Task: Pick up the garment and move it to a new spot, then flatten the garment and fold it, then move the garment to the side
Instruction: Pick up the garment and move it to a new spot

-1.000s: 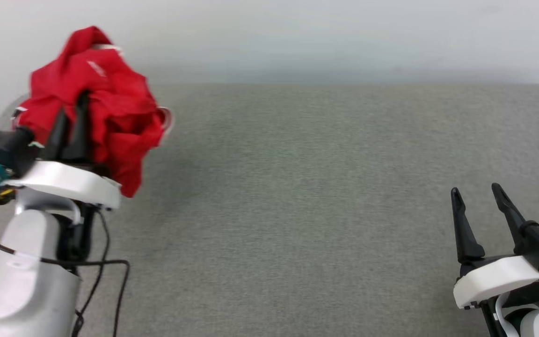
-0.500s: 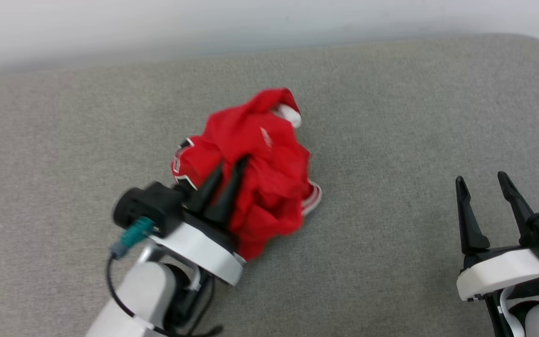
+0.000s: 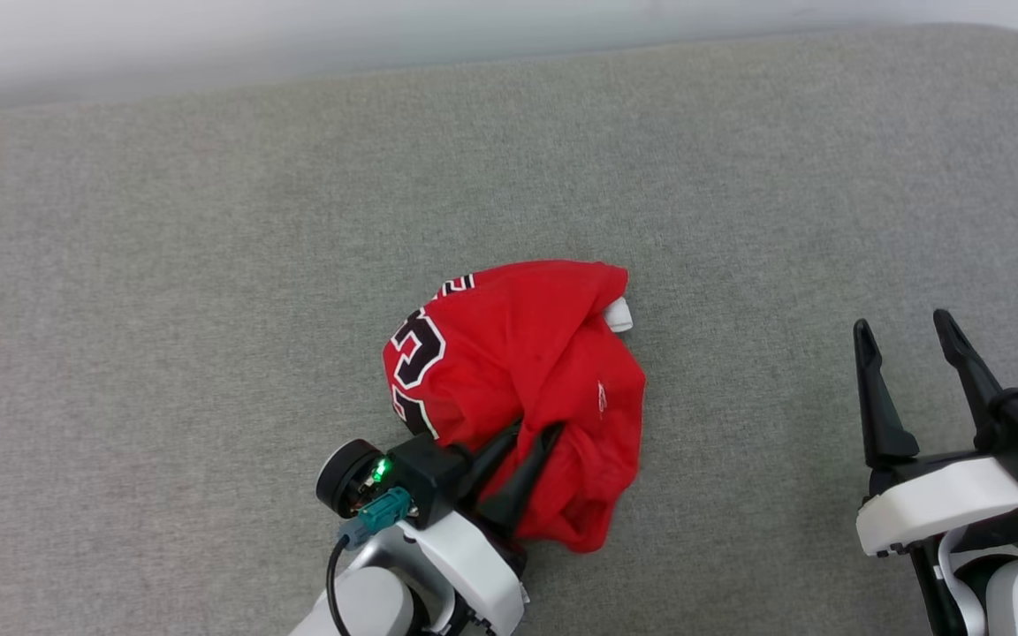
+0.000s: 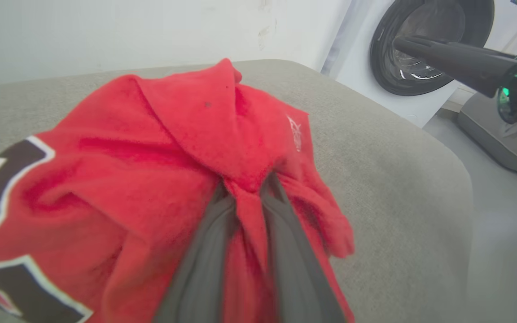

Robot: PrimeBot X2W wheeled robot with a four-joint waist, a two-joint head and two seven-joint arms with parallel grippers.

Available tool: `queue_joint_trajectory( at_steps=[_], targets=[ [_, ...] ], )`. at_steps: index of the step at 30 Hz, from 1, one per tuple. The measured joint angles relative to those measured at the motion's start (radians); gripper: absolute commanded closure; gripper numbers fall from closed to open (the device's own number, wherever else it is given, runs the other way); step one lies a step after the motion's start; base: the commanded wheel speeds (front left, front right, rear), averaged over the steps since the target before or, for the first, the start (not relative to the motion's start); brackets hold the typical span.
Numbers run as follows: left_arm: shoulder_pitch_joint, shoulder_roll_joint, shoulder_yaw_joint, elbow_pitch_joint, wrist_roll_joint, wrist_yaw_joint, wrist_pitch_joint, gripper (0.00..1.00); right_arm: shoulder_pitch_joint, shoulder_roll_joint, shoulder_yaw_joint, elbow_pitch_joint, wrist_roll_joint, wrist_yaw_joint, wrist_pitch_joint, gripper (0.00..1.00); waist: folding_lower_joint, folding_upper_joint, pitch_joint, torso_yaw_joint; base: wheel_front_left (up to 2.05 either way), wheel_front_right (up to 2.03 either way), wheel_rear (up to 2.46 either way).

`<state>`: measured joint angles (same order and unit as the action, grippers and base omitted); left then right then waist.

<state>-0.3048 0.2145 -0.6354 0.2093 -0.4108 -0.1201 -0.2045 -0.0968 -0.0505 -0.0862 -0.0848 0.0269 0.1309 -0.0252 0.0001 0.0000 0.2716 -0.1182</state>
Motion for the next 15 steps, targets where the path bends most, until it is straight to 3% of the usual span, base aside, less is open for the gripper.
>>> queue_joint_trajectory(
  at_steps=[1,2,10,15],
  targets=[
    [0.000,-0.005,-0.002,0.005,-0.002,0.000,-0.009,0.15,0.000,0.000,0.001,0.003,0.000,0.000,0.001,0.00,0.0000,0.0000,-0.006,0.002,0.00,0.00,0.00],
    [-0.001,-0.008,-0.005,0.010,-0.002,0.000,-0.016,0.00,0.000,0.000,0.001,0.005,-0.001,0.000,0.001,0.00,0.0000,0.0001,-0.013,0.005,0.00,0.00,0.00],
    [0.011,0.005,0.002,-0.026,0.019,0.002,-0.050,0.00,0.018,0.000,0.000,0.021,-0.001,0.000,0.010,0.00,-0.0001,0.0000,-0.093,0.030,0.00,0.00,0.00],
    [0.043,0.015,0.069,-0.081,0.029,0.055,-0.055,0.00,0.037,0.000,-0.007,0.023,-0.001,0.000,0.017,0.00,-0.0001,0.0000,-0.145,0.052,0.00,0.00,0.00]
  ],
)
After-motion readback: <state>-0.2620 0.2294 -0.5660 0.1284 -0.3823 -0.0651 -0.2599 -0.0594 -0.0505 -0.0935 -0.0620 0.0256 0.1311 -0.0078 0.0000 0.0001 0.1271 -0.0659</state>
